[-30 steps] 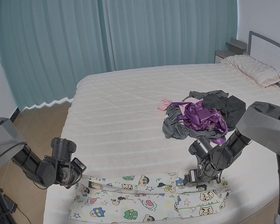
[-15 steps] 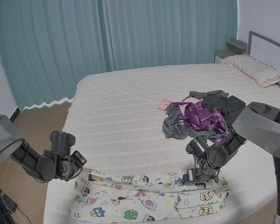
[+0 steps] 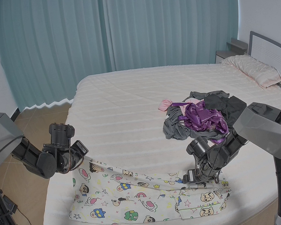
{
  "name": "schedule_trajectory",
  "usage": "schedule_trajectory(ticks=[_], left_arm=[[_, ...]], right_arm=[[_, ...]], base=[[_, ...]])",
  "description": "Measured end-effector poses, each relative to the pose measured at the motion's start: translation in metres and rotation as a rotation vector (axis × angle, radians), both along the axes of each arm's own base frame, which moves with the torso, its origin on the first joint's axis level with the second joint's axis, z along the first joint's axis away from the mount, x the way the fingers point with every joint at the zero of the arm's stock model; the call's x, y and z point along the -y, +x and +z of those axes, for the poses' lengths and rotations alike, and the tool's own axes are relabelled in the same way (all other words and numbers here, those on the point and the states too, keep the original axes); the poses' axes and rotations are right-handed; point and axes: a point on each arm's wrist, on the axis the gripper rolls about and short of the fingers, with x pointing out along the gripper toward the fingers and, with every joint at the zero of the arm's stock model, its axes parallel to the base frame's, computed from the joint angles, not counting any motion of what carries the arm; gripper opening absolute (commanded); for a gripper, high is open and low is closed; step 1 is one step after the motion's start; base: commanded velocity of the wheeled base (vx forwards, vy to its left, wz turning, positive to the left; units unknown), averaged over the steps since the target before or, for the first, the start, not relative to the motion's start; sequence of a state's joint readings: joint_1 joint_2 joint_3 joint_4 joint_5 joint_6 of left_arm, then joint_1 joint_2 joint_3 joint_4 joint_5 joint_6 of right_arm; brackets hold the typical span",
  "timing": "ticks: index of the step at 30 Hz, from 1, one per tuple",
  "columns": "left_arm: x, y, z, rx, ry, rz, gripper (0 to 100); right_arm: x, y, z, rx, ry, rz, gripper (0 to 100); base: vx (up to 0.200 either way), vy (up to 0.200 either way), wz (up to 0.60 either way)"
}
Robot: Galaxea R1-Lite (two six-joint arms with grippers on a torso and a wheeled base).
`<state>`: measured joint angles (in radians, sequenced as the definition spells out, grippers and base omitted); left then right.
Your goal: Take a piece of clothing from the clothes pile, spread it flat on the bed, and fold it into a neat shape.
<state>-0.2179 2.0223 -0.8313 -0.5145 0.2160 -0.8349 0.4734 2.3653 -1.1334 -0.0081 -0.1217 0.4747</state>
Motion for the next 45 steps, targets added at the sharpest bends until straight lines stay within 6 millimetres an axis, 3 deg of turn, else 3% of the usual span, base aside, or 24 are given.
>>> schedule_trajectory(ticks=[6, 23, 36, 37, 45], left_arm=[[-0.003, -0.005, -0.012, -0.036, 0.033, -0.017, 0], [-0.019, -0.046, -0.054, -0.253, 0.149, -0.065, 0], [-0.019, -0.054, -0.089, -0.384, 0.180, -0.086, 0], [-0.019, -0.055, -0.091, -0.391, 0.180, -0.086, 100], [-0.021, -0.059, -0.097, -0.423, 0.181, -0.088, 100]], right_arm=[[0.000, 0.000, 0.000, 0.001, 0.005, -0.008, 100], [-0.001, 0.000, 0.000, 0.001, 0.017, -0.034, 100], [-0.001, 0.000, 0.001, 0.001, 0.019, -0.037, 100], [-0.001, 0.000, 0.001, 0.001, 0.019, -0.037, 100], [-0.001, 0.000, 0.001, 0.002, 0.025, -0.047, 100]], base=[[0.000, 0.000, 0.00], [0.000, 0.000, 0.00], [0.000, 0.000, 0.00], [0.000, 0.000, 0.00], [0.000, 0.000, 0.00]])
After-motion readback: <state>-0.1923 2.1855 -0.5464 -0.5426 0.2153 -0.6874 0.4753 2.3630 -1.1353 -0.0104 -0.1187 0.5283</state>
